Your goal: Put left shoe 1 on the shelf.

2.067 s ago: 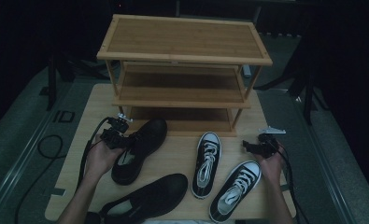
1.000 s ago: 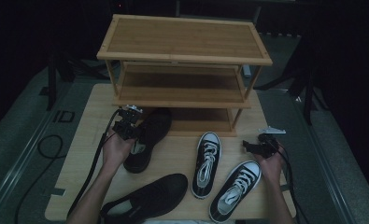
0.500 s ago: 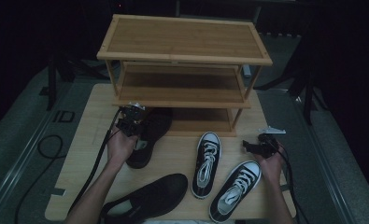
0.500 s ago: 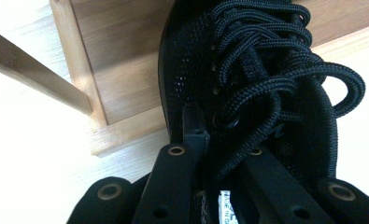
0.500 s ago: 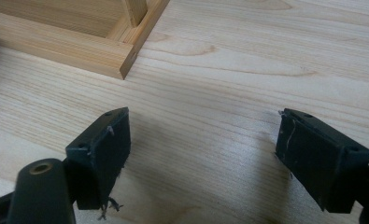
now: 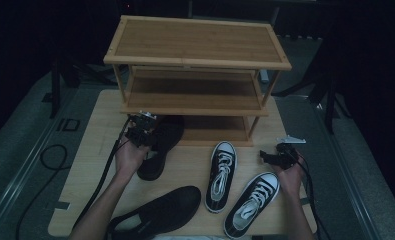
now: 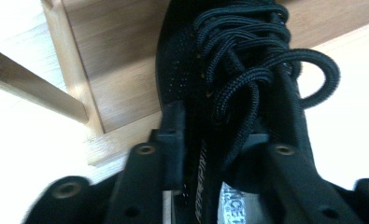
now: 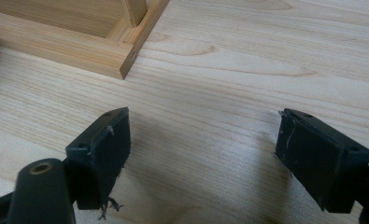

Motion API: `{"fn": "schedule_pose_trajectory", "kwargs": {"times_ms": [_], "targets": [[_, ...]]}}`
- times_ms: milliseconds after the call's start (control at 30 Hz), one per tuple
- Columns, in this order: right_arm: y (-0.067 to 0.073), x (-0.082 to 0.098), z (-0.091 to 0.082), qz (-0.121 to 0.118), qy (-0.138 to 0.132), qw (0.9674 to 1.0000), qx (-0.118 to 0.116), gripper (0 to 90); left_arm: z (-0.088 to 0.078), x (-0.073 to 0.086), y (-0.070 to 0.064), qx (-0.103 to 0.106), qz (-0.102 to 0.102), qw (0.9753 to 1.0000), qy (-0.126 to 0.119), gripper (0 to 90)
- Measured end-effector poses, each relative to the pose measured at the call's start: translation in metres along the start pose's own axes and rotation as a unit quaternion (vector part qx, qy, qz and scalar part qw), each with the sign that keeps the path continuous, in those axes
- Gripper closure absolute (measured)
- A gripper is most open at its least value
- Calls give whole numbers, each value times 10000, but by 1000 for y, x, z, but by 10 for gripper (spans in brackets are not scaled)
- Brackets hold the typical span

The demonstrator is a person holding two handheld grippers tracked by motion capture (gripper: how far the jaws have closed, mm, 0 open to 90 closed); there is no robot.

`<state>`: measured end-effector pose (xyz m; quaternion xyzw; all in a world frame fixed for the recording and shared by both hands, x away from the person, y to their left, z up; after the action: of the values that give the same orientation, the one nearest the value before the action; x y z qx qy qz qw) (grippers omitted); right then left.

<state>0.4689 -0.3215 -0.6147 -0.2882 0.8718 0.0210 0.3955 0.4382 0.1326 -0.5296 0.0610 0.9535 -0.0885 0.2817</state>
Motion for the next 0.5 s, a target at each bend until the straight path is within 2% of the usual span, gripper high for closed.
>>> {"fn": "schedule_pose_trajectory", "kwargs": {"times_ms": [67, 167, 267, 333, 433, 500], "targets": [[0, 0, 0, -3, 0, 10000, 0, 176, -7, 1, -3, 132, 59, 9998, -100, 621], [0, 0, 0, -3, 0, 10000, -2, 176, -21, 5, -1, 189, 215, 9994, -195, 600], [0, 0, 0, -3, 1, 10000, -1, 176, -36, 10, 0, 603, 203, 9975, -321, 600], [0, 0, 0, -3, 0, 10000, -1, 176, -46, 14, 3, 715, 284, 9963, -377, 602], [0, 0, 0, -3, 0, 10000, -1, 176, -59, 21, 9, 896, 216, 9948, -430, 612], [0, 0, 0, -5, 0, 10000, -1, 176, -67, 26, 14, 904, 190, 9945, -489, 626]]}}
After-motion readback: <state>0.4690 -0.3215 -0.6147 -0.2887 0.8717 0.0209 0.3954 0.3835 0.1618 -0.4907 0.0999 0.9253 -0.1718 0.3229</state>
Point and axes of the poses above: each handheld gripper's, and its own axes: z roughly forward along the jaws, x roughly out of its underside, y roughly to its left, the point moved 8 cm from there along z, roughly forward along the jaws, and after that the axes turned 15 degrees about -z, right-handed, at the moved point
